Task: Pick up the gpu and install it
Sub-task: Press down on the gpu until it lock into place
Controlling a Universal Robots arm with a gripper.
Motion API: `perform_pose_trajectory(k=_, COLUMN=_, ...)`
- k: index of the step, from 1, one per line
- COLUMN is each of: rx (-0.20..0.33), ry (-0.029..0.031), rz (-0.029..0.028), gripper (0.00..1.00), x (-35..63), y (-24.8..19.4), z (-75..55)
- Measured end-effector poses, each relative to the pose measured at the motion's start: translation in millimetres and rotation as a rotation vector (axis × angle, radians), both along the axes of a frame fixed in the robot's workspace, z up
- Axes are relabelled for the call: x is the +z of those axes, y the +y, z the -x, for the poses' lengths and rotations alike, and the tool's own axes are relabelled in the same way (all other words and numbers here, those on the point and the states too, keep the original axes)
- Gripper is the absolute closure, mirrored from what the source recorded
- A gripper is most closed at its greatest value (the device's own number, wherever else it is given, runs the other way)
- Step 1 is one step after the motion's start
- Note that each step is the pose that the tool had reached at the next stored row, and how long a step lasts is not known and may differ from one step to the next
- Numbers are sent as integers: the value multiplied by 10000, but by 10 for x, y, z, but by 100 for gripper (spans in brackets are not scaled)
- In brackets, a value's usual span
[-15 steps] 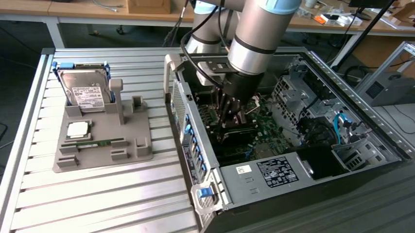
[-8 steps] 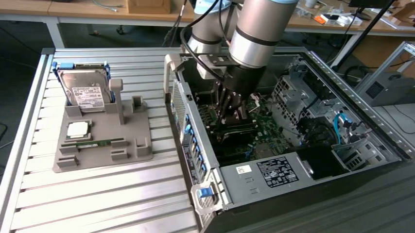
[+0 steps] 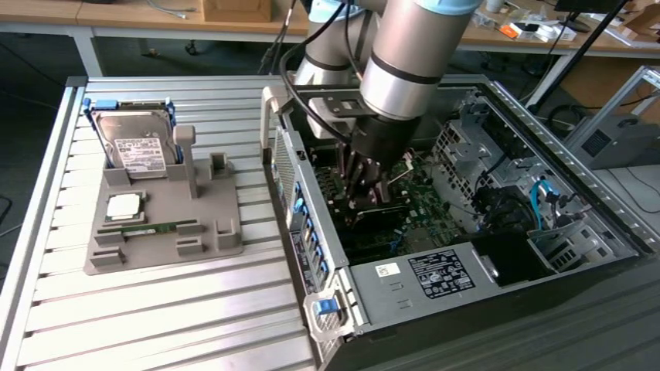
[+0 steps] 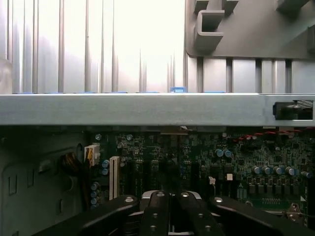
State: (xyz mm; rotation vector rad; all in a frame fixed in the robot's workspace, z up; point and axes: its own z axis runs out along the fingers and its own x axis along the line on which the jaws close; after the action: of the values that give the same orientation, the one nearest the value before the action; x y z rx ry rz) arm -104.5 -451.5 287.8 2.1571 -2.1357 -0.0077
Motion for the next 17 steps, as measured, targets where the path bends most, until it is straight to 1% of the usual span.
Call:
perform_pose_trajectory(k=1, rx=0, ry=0, rz=0, gripper=89, x=-11, y=-17, z=5)
perform_pose_trajectory(k=3, rx=-2, ry=-1, rz=-2, gripper=89, x=-33, y=-29, z=10)
perform_pose_trajectory(k=13, rx=-1, ry=0, rz=0, gripper=89, x=-147, y=-31, z=64)
perform_pose_trajectory(k=17, rx=0, ry=0, rz=1, gripper=89, x=-169, y=-31, z=88)
